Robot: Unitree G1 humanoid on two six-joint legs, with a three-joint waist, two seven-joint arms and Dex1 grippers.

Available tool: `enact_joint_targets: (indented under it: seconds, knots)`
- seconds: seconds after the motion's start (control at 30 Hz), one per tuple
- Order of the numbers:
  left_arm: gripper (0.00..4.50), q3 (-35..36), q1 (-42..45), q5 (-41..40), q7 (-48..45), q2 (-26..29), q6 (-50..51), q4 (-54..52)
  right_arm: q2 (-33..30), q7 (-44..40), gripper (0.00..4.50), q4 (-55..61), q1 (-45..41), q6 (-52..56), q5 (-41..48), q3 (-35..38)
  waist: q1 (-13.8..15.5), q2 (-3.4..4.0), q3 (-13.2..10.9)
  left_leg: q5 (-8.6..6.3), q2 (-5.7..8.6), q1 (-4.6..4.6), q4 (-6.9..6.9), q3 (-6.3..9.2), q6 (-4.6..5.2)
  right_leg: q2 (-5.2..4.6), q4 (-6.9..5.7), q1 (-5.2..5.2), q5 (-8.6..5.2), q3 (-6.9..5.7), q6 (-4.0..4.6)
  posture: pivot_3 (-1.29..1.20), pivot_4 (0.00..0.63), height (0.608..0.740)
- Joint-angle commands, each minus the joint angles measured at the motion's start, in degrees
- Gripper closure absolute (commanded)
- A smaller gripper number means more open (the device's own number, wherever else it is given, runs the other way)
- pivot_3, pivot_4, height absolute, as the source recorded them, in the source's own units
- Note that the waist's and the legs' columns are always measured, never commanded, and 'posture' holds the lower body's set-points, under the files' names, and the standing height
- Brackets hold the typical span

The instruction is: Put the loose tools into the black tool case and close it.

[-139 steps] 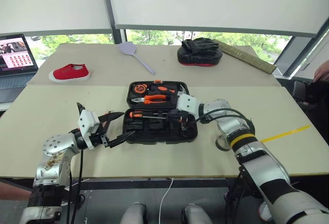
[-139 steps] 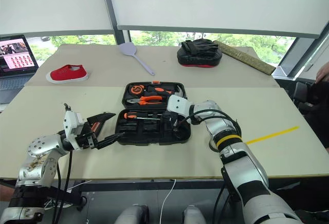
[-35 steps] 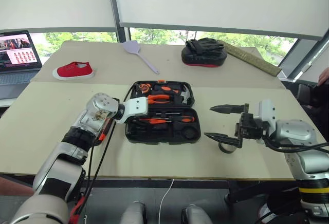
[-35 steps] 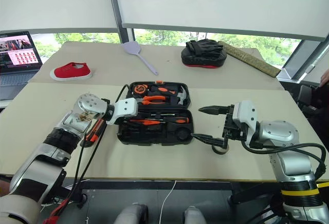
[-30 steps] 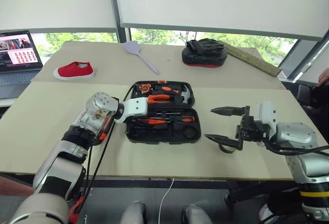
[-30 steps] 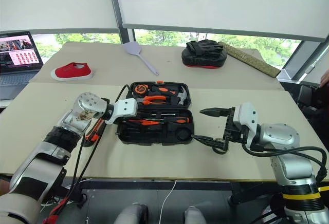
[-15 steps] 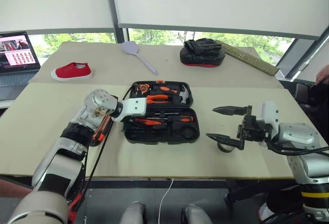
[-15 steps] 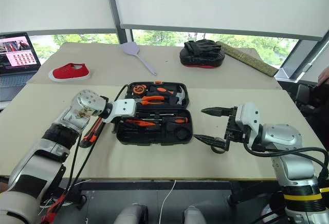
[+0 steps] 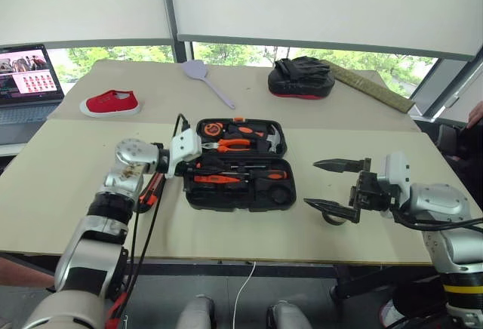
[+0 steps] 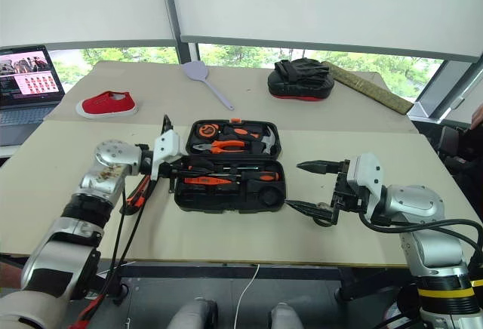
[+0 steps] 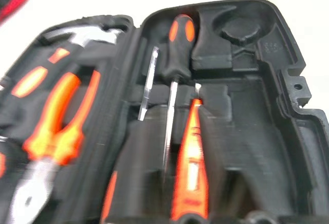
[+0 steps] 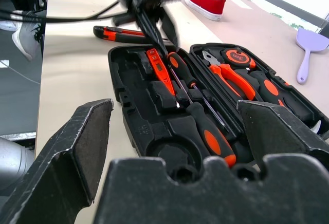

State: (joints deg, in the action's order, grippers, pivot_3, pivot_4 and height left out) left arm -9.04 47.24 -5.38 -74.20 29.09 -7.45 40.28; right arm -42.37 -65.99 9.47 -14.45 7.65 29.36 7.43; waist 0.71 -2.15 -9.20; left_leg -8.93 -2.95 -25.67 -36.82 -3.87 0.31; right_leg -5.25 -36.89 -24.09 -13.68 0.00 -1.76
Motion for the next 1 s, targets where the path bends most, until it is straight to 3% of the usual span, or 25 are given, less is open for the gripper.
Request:
enact_joint_targets:
  seconds: [0.03,0.3,0.47,0.57,0.67,0.77,1.0]
  knots:
    - [4.39,-0.6,0.3,2.4,2.0,0.0,-1.8,2.4,-0.2,0.4,0.00,1.7,0.3,-0.2,0.9,1.6,0.0,0.00,0.0,0.00,0.00,0.00,0.00,0.00,0.00,0.00,0.00,0.00,0.00,0.00,0.00,0.00,0.150,0.740]
    - [4.39,-1.8,-2.9,5.0,3.7,0.2,-4.7,3.5,0.2,1.7,0.00,2.2,1.7,-0.2,1.0,2.0,0.0,0.02,0.0,0.00,-0.01,0.06,0.00,0.00,0.00,0.00,0.00,0.06,0.00,0.00,0.00,0.00,0.150,0.740]
    - [4.39,0.4,-6.3,2.4,2.2,2.3,-6.0,1.1,0.8,2.2,0.00,1.3,1.0,-0.5,1.0,1.6,-0.5,0.07,0.0,0.00,-0.02,0.19,0.00,-0.01,0.00,0.02,-0.09,0.09,0.00,0.07,0.02,0.00,0.150,0.740]
    - [4.39,6.4,-7.4,-2.7,5.4,2.6,-6.2,-1.5,1.6,2.1,0.00,0.1,0.1,-1.8,0.5,1.3,-1.2,0.11,0.1,-0.01,-0.04,0.24,0.00,0.00,0.00,0.06,-0.13,0.08,0.00,0.13,0.04,0.00,0.150,0.740]
    - [4.39,14.8,-10.3,-11.2,6.3,5.3,0.3,-7.8,3.2,2.3,0.00,-1.2,-0.6,-4.6,-0.1,1.5,-1.7,0.07,0.0,0.00,-0.08,0.21,0.01,0.01,0.00,0.09,-0.17,0.02,0.00,0.13,0.05,0.00,0.150,0.740]
    - [3.75,22.1,-20.7,-16.0,6.8,11.2,6.5,-16.5,4.6,1.4,0.00,-2.1,0.5,-8.6,-1.6,0.8,-1.9,0.07,0.0,-0.01,-0.12,0.18,0.03,0.02,0.00,0.11,-0.18,-0.04,0.00,0.15,0.05,0.00,0.150,0.740]
    - [1.02,42.9,-49.2,-17.0,17.4,19.2,14.7,-26.2,7.0,-3.2,0.00,-2.1,3.2,-10.6,2.5,0.4,-1.8,0.08,0.0,-0.24,-0.14,0.32,0.16,-0.19,0.15,-0.08,-0.08,-0.01,-0.05,0.24,0.03,0.00,0.150,0.740]
